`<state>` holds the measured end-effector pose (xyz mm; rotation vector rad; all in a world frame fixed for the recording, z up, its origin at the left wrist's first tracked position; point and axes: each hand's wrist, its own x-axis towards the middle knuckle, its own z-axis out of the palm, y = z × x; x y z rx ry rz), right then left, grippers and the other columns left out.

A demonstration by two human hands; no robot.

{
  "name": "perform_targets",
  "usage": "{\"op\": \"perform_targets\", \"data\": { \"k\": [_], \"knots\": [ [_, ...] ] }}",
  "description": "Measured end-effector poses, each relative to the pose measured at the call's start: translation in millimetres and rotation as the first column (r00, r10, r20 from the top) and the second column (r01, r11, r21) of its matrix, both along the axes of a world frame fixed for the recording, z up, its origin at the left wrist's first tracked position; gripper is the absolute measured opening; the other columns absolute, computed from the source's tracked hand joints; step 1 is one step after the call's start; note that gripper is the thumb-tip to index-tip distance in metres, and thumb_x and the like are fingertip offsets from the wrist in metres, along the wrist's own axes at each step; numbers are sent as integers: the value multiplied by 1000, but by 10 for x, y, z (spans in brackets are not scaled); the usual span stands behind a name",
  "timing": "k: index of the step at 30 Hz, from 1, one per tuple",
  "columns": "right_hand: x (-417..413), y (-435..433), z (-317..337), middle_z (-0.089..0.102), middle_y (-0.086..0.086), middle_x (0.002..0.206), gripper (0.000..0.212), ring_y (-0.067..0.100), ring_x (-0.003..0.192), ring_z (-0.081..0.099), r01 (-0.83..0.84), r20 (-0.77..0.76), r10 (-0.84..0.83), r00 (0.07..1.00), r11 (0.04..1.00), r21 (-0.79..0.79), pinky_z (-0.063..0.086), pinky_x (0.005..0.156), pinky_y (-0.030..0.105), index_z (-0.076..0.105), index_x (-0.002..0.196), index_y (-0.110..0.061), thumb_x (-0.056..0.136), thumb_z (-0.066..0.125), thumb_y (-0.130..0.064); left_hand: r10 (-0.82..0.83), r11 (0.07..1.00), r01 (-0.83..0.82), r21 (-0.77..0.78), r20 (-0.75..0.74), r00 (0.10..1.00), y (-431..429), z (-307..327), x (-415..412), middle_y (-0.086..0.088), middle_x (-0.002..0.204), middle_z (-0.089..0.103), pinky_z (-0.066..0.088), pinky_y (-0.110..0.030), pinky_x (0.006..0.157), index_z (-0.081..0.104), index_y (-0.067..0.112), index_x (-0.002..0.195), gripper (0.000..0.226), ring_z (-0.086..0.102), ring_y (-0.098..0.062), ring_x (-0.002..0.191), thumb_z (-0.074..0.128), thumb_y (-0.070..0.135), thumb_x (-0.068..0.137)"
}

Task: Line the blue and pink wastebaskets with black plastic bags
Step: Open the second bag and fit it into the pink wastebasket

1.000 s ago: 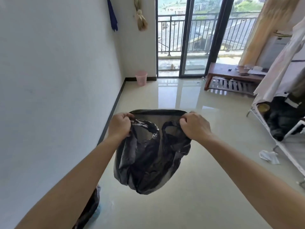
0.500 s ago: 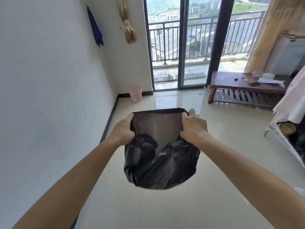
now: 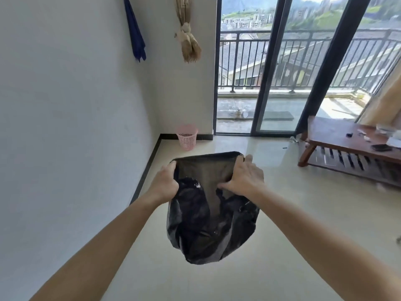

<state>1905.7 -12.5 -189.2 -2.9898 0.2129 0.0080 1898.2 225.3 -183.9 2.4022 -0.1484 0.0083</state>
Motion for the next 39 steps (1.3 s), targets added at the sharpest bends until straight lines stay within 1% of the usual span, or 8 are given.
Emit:
{"op": "perform_targets", "data": {
  "k": [5, 9, 12, 16, 20, 26, 33, 39],
  "knots": [
    [1443, -3, 18, 40, 12, 123, 91, 31, 101, 55, -28, -76, 24, 997, 998, -56, 40, 64, 36, 20, 147, -12, 75, 75, -25, -4, 1000, 4, -17, 41, 999, -17, 98, 1617, -4, 101, 51, 43, -34, 87, 55, 10, 117, 48, 52, -26, 99, 33, -10, 79],
    [2457, -266, -178, 51, 9, 106, 30, 33, 90, 60, -124, -16, 123, 992, 992, -25, 38, 64, 35, 47, 114, -14, 85, 50, -10, 15, 999, -15, -29, 3, 1000, -175, -84, 2755, -9, 116, 54, 40, -33, 93, 50, 8, 132, 48, 51, -28, 112, 34, 0, 87],
    [3340, -480, -320, 53, 9, 103, 11, 33, 94, 61, -135, -66, 137, 988, 991, 25, 39, 67, 35, 52, 96, -14, 88, 45, -10, 49, 998, -49, -41, -9, 999, -321, -218, 3691, -9, 128, 54, 38, -33, 95, 50, 10, 133, 44, 50, -28, 119, 39, 16, 91],
    [4591, -720, -502, 62, 9, 103, 39, 29, 91, 61, -25, -61, 35, 998, 985, 170, 42, 70, 35, 62, 89, -10, 95, 40, -41, 71, 992, -72, 103, 7, 997, -476, -371, 4878, -9, 137, 49, 37, -33, 100, 41, 10, 142, 57, 49, -27, 123, 56, 24, 89],
    [5693, -789, -399, 57, 3, 97, 70, 27, 88, 64, -34, -29, 34, 999, 999, 4, 43, 63, 32, 57, 92, -14, 72, 56, -81, -1, 954, 4, 299, -9, 1000, -454, -367, 5794, -8, 136, 44, 44, -36, 88, 30, 15, 147, 73, 54, -29, 114, 63, 19, 82],
    [7124, -487, -522, 46, 12, 116, 51, 33, 94, 62, -83, -204, 86, 975, 996, 23, 43, 64, 36, 39, 117, -10, 78, 70, -18, 23, 934, 19, 357, -113, 993, -207, -520, 6963, -3, 139, 38, 52, -40, 79, 19, 22, 148, 79, 58, -28, 98, 51, 6, 77],
    [8786, -187, -864, 46, 14, 121, 64, 40, 98, 61, -167, -254, 189, 949, 980, 104, 44, 65, 41, 27, 137, -11, 82, 58, -7, 69, 960, -4, 280, -223, 972, 96, -937, 8622, -6, 154, 25, 48, -38, 90, 3, 23, 154, 91, 50, -31, 120, 48, 0, 78],
    [10243, -67, -909, 44, 15, 124, 85, 41, 104, 60, -80, -288, 79, 954, 997, 11, 45, 67, 41, 0, 155, -26, 88, 53, -15, 1, 958, 70, 277, -245, 969, 324, -1088, 10187, -5, 156, 20, 50, -33, 72, -6, 31, 152, 97, 58, -25, 95, 51, 0, 80]
  ]
}}
